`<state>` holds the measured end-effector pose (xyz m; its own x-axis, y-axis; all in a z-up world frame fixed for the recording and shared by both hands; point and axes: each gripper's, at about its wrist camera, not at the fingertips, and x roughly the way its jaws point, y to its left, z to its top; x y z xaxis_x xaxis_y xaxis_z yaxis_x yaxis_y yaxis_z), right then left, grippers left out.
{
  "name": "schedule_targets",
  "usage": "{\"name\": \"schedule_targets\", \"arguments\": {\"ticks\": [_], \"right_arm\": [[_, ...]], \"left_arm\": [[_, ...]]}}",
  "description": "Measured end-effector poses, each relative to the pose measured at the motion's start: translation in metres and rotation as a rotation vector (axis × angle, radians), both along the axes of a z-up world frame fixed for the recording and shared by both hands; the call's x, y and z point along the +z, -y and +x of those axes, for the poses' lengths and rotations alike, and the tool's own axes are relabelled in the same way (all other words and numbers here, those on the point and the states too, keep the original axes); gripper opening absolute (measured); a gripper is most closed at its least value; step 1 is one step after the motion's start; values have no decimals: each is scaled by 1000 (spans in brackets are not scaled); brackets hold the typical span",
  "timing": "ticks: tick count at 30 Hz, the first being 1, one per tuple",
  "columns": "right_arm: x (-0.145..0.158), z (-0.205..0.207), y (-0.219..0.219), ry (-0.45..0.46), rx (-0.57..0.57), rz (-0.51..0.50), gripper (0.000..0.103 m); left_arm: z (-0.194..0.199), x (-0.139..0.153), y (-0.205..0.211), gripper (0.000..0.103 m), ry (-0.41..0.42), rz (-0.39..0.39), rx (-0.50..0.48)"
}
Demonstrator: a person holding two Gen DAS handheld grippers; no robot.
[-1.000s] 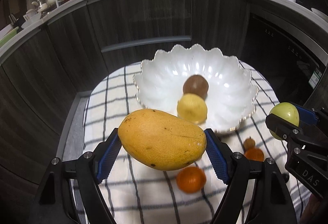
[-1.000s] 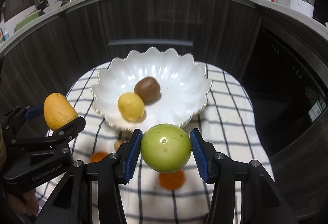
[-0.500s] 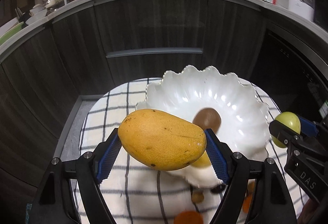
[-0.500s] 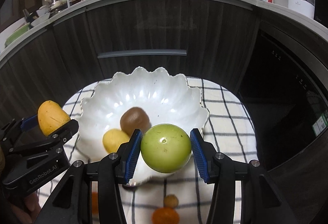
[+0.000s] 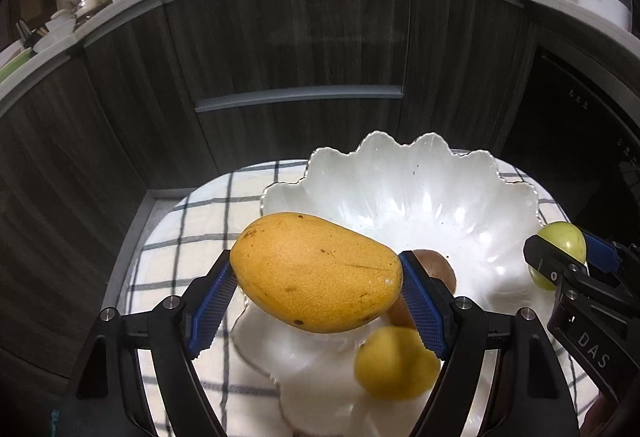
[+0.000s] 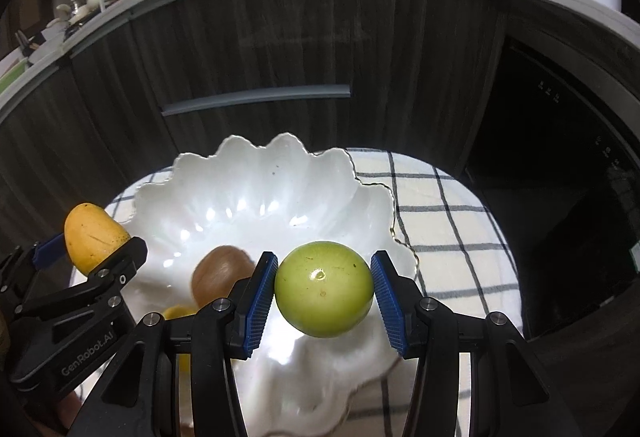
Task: Organize fruits
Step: 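Carry the mango with the left tool while the right tool carries the apple over the bowl, then open the left tool to drop the mango while the right tool drops the apple into the bowl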
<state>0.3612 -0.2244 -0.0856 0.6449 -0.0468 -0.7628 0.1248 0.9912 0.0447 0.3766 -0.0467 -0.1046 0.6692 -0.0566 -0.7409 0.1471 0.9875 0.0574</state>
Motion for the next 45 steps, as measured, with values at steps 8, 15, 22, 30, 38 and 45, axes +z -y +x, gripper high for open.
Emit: {"name": "schedule_targets", "arguments": {"ticks": [8,15,22,30,38,45], "right_arm": [[-19,31,0,-53,34,-13,49],[-35,39,0,-114,33,4,49],[-44,41,1,-146,21,22,51],[-17,31,0,-68,-6,-38,85],[13,9,-3,-39,-26,-86,87],[28,-26,-11,-17,-30,-89,87]], "left_arm": [[23,-20,3,80,-62,17,-10],[28,-35,-2,80,-134,13,16],[25,-37,0,85,-139,33,22],[19,-24,-8,99,-119,10,46],[-9,-10,-18,103,-119,-37,97],[-48,6,-28,103,-100,-31,133]]}}
